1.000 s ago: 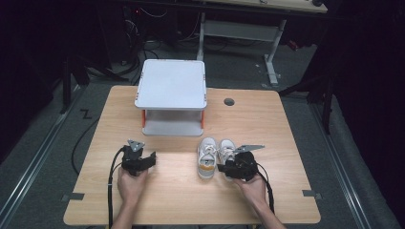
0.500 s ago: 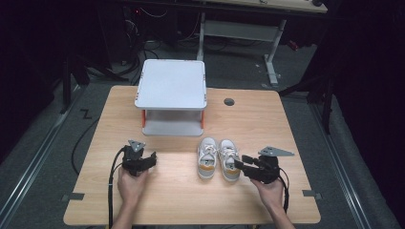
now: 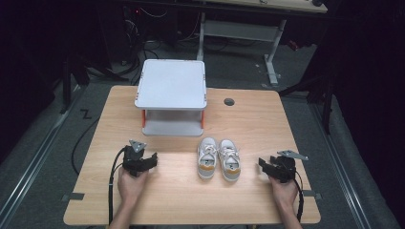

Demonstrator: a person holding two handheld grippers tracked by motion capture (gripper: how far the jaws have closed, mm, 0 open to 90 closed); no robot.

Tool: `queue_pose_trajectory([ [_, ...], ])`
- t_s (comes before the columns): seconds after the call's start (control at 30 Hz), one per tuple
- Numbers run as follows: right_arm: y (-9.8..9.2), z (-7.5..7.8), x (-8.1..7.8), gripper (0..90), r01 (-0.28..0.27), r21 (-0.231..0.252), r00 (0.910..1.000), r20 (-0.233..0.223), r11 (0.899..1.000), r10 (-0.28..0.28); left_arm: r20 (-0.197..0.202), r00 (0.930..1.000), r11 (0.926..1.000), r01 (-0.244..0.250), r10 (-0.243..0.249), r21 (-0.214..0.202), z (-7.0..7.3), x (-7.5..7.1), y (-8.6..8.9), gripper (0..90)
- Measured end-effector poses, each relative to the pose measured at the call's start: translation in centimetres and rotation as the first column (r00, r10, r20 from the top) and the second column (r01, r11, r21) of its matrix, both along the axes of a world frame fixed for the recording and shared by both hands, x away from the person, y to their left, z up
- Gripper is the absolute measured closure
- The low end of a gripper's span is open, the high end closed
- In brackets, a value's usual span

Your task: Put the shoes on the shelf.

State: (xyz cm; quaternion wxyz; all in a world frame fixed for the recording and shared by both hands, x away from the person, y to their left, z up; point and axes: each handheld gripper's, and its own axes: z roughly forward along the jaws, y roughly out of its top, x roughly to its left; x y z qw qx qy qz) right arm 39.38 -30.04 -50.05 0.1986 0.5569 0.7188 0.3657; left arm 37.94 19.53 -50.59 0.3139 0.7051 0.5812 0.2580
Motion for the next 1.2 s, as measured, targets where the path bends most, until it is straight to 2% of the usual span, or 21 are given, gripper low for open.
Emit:
queue_pose_trajectory([
  [0.1, -0.6, 0.0, 0.2, 41.2, 0.046, -0.02, 0.9989, 0.001, 0.999, -0.046, 0.0, 1.0, 1.0, 0.0, 0.0, 0.0, 0.0, 0.0, 0.0, 29.7],
  [0.2, -0.7, 0.0, 0.3, 40.3, 0.047, -0.059, 0.9989, 0.007, 0.997, -0.047, -0.003, 1.0, 1.0, -0.009, 0.009, -0.004, 0.0, 0.0, -0.1, 29.4],
  [0.23, -0.6, 0.0, 0.4, 39.3, 0.048, -0.083, 0.9988, 0.011, 0.995, -0.047, -0.018, 0.9998, 1.0, -0.009, 0.009, 0.0, 0.2, 0.0, -0.2, 30.1],
  [0.27, -0.4, 0.0, 0.4, 38.5, 0.049, -0.097, 0.9988, 0.012, 0.994, -0.048, -0.049, 0.9986, 0.9998, -0.017, 0.017, -0.005, 0.6, -0.2, -0.4, 32.3],
  [0.3, -0.1, 0.0, 0.4, 37.1, 0.043, -0.128, 0.999, 0.017, 0.991, -0.041, -0.074, 0.9972, 0.9995, -0.013, 0.01, -0.028, 1.0, -0.4, -0.7, 36.2],
  [0.33, 0.1, -0.1, 0.4, 37.0, 0.037, -0.148, 0.9992, 0.02, 0.988, -0.034, -0.084, 0.9964, 0.9991, 0.002, -0.005, -0.041, 1.5, -0.7, -1.2, 36.3],
  [0.37, 0.2, -0.1, 0.4, 36.4, 0.024, -0.145, 0.9996, 0.018, 0.989, -0.022, -0.081, 0.9966, 0.9989, 0.012, -0.016, -0.045, 1.8, -1.0, -1.6, 36.7],
  [0.43, 0.1, -0.1, 0.4, 36.0, 0.022, -0.137, 0.9997, 0.015, 0.99, -0.02, -0.061, 0.997, 0.9982, 0.045, -0.047, -0.039, 2.7, -1.9, -2.7, 38.2],
  [0.5, 0.1, -0.1, 0.4, 35.8, 0.022, -0.142, 0.9997, 0.016, 0.99, -0.02, -0.067, 0.993, 0.995, 0.095, -0.097, -0.029, 4.0, -2.8, -4.2, 41.3],
  [0.63, 0.1, -0.1, 0.4, 35.2, 0.021, -0.143, 0.9997, 0.016, 0.99, -0.019, -0.075, 0.9801, 0.9829, 0.183, -0.184, -0.023, 5.8, -3.7, -7.0, 43.4],
  [0.73, 0.2, -0.1, 0.4, 35.1, 0.016, -0.143, 0.9998, 0.014, 0.99, -0.014, -0.077, 0.9663, 0.9684, 0.241, -0.246, -0.063, 6.8, -4.1, -9.2, 43.1],
  [0.9, 0.2, -0.1, 0.3, 35.0, 0.014, -0.143, 0.9998, 0.014, 0.99, -0.012, -0.071, 0.9447, 0.9456, 0.314, -0.32, -0.085, 7.5, -4.1, -13.3, 40.9],
  [1.03, 0.2, -0.1, 0.3, 34.5, 0.012, -0.144, 0.9998, 0.015, 0.989, -0.01, -0.067, 0.934, 0.935, 0.346, -0.351, -0.078, 7.5, -3.9, -15.5, 40.2],
  [1.13, 0.2, -0.1, 0.3, 34.4, 0.01, -0.144, 0.9999, 0.015, 0.989, -0.008, -0.075, 0.9238, 0.9236, 0.366, -0.375, -0.114, 7.5, -3.4, -17.2, 39.4],
  [1.2, 0.2, -0.1, 0.3, 34.3, 0.01, -0.145, 0.9999, 0.015, 0.989, -0.008, -0.077, 0.9255, 0.9248, 0.36, -0.371, -0.123, 7.5, -3.0, -18.0, 38.0],
])
